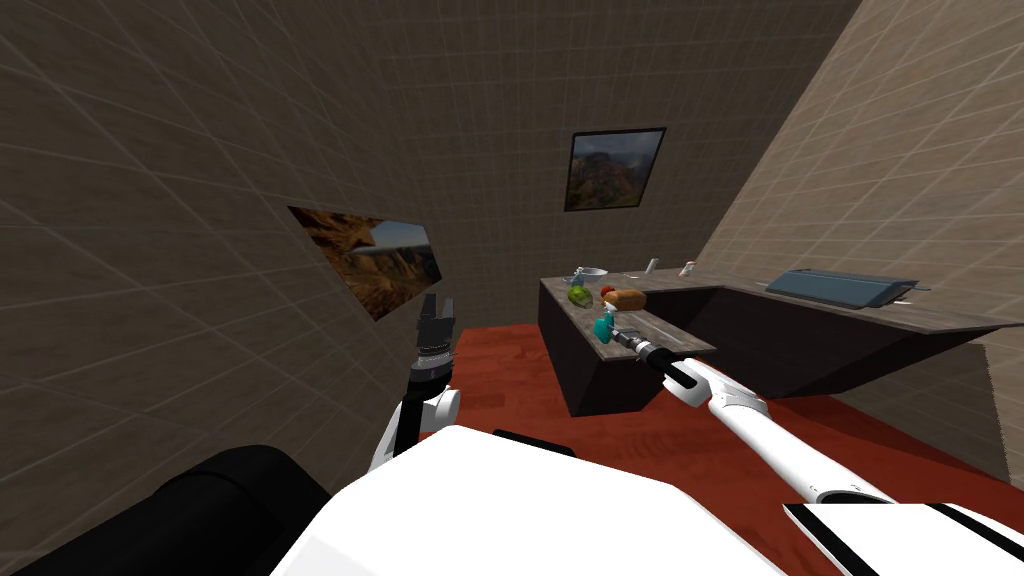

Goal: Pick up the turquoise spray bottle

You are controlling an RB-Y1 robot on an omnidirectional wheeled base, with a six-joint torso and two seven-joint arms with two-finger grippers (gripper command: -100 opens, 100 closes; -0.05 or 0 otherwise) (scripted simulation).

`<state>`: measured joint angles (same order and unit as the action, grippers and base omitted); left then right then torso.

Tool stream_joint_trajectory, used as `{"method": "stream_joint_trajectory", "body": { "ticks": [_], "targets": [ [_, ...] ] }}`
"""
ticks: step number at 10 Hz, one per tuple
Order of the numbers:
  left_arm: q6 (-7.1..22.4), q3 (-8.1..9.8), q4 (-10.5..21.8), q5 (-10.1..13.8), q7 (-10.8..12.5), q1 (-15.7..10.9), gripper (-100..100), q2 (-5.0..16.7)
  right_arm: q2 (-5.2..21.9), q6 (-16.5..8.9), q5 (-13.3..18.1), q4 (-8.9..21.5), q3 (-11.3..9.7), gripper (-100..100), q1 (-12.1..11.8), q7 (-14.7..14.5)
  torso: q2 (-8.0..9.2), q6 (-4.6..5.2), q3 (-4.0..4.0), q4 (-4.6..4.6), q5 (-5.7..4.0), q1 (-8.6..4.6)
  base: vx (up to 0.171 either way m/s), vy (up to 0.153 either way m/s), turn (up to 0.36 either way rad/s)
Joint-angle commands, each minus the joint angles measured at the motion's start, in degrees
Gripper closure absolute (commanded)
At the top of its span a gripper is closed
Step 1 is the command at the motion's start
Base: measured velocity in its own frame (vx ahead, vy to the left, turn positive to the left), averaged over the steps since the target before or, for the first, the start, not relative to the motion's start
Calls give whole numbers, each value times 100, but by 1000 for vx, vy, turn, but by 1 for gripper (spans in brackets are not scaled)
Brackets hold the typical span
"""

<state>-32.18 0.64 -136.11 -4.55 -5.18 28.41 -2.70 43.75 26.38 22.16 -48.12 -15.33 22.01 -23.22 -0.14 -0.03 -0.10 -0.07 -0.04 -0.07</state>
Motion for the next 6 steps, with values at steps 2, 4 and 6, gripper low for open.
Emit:
{"method": "stream_joint_trajectory", "body": {
  "ticks": [2,4,6],
  "targets": [
    [0,0,0,0,0,0,0,0,0,0,0,0,0,100,0,0,-1,0,-1,0,0,-1,0,0,0],
    [0,0,0,0,0,0,0,0,-1,0,0,0,-1,0,-1,0,-2,0,-1,0,0,-2,0,0,0],
    [0,0,0,0,0,0,0,0,-91,-180,81,-379,230,100,-405,-8,-17,-5,-9,-3,-4,-12,52,-41,82]
  ]
}}
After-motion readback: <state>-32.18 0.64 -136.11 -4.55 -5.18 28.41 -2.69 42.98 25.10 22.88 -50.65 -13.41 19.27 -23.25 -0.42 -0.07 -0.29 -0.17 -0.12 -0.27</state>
